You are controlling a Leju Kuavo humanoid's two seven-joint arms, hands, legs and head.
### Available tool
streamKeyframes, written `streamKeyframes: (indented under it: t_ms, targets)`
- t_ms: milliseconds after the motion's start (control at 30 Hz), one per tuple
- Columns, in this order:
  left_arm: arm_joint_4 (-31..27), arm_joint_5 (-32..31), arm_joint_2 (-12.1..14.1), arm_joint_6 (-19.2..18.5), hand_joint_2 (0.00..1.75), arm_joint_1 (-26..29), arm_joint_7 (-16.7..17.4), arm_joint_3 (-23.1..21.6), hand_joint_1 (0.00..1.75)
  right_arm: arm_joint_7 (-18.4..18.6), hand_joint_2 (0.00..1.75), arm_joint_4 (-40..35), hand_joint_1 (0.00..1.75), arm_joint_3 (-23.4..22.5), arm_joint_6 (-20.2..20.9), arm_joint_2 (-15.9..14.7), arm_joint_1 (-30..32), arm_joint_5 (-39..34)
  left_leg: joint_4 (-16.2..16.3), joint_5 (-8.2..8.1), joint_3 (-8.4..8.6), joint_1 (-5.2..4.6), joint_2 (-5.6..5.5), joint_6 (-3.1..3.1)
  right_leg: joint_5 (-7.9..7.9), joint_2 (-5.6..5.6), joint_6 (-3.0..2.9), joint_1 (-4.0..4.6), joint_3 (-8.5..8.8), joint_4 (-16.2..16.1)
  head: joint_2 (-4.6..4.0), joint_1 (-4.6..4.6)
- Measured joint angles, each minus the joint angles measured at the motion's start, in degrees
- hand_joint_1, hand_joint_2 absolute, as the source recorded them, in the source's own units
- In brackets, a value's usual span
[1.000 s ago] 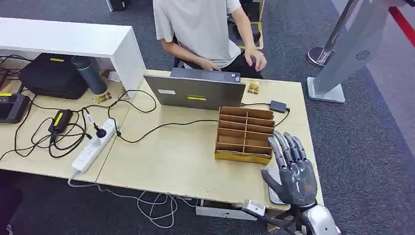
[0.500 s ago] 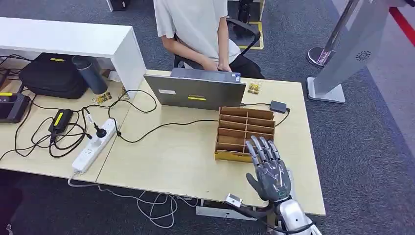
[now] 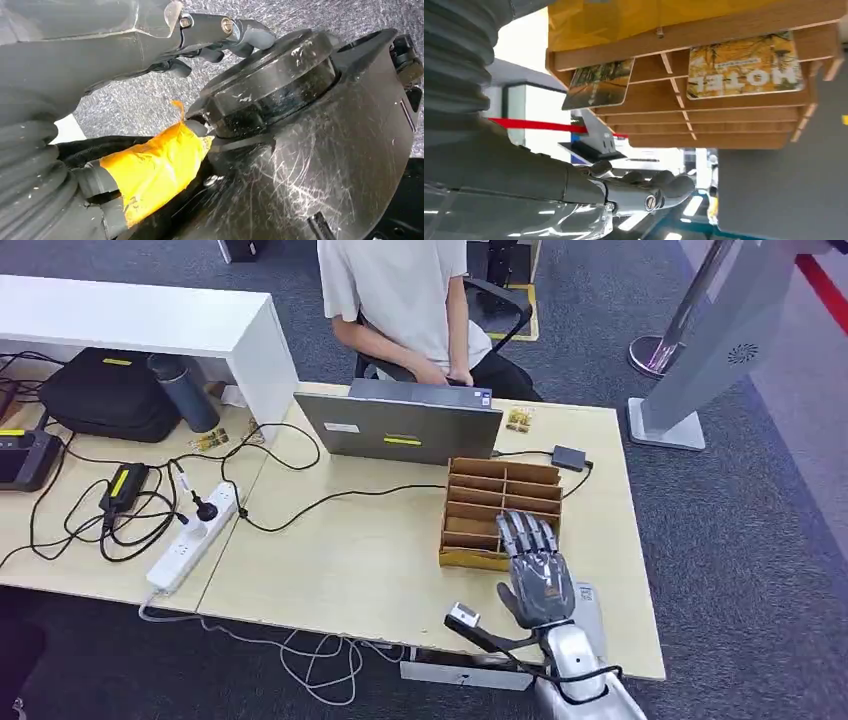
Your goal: Pass the card to the sensor for recognition and then transmit it.
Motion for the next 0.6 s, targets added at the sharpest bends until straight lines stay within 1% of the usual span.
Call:
streamKeyframes:
  t_ms: [367,600]
  targets:
    - [1.53,0.37,-0.66,-0.13,1.75,-0.26,0.24,0.00,0.00,0.48,1.75,1.99,0.00,-4.44,0.00,0.48,-1.51,0.31,0.00,0.00,0.00,0.00,0.01,0.00,0.00,0.00,0.00,0.00,-0.01,0.00,0.00,0.00]
    - [1.53,1.09,-0.63,-0.11,1.75,-0.28,0.26,0.00,0.00,-0.22,1.75,1.96,0.00,-7.13,-0.02,0.46,-2.09,-0.57,0.00,0.00,0.01,0.00,0.02,0.00,0.00,0.01,0.00,0.01,0.00,0.00,0.00,0.00]
